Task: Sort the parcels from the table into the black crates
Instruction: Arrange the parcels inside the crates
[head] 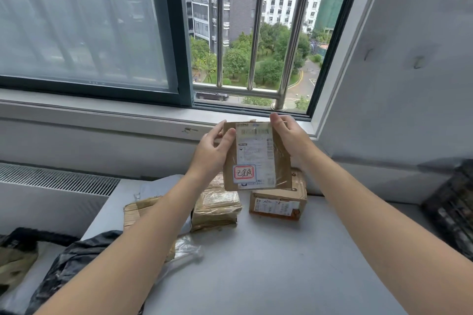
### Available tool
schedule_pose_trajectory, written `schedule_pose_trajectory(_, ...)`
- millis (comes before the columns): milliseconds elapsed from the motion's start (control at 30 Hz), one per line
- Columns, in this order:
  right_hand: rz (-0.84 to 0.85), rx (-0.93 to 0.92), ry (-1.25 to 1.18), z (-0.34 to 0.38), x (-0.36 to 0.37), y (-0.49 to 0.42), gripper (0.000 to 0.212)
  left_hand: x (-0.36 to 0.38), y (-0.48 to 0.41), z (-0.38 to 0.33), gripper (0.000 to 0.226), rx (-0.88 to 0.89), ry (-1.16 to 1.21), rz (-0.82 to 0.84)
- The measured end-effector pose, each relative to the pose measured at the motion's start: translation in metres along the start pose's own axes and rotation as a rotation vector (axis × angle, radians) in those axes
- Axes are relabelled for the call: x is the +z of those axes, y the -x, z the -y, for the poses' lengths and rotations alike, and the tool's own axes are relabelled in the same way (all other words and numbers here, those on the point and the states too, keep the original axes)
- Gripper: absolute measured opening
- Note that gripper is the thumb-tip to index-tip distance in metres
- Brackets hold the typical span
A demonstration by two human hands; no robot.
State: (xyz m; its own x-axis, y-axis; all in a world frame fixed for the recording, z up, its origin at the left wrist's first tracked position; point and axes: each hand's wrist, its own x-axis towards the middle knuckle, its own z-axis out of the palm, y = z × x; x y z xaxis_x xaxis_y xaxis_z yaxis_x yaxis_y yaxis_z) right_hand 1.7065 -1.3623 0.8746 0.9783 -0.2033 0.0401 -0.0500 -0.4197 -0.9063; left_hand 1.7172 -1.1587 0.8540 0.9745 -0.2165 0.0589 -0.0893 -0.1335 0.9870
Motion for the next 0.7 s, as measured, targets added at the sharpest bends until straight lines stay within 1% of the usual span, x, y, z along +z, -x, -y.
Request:
schedule_pose_trajectory(67, -0.018, -0.004, -0.007, 0.001, -0.004, 0.003, 0.071, 0.004, 0.003, -0.004, 0.080, 0.021, 0.020, -0.010)
schedule_pose_trajectory(167, -0.037, -0.033, -0.045, 0.003, -0.007, 0.009, 0.071, 0.006, 0.001, -0.011, 0.072, 0.029, 0.035, -0.064)
schedule_pose_trajectory(200, -0.034, -0.049, -0.084, 0.003, -0.007, 0.013, 0.066, 0.006, -0.001, -0.013, 0.068, 0.026, 0.053, -0.081)
schedule_pose_trajectory(267, -0.025, -0.085, -0.165, 0.003, -0.007, 0.021, 0.047, 0.006, -0.002, -0.016, 0.061, 0.030, 0.095, -0.111)
schedule_pose_trajectory(333, -0.036, -0.116, -0.228, 0.004, -0.008, 0.028, 0.036, 0.007, 0.000, -0.021, 0.060, 0.042, 0.088, -0.124)
schedule_pose_trajectory(400, -0.070, -0.144, -0.290, 0.010, -0.011, 0.033, 0.030, 0.007, 0.006, -0.026, 0.052, 0.071, 0.080, -0.099)
schedule_pose_trajectory(467, -0.100, -0.178, -0.330, 0.017, -0.017, 0.037, 0.028, 0.006, 0.014, -0.031, 0.036, 0.121, 0.102, -0.043)
schedule_pose_trajectory(500, -0.106, -0.196, -0.349, 0.021, -0.020, 0.038, 0.028, 0.004, 0.019, -0.034, 0.034, 0.146, 0.124, -0.012)
schedule_pose_trajectory(600, -0.110, -0.240, -0.378, 0.032, -0.027, 0.045, 0.028, -0.001, 0.029, -0.042, 0.043, 0.218, 0.176, 0.056)
schedule_pose_trajectory(700, -0.103, -0.274, -0.400, 0.040, -0.030, 0.051, 0.027, -0.003, 0.036, -0.050, 0.048, 0.276, 0.162, 0.068)
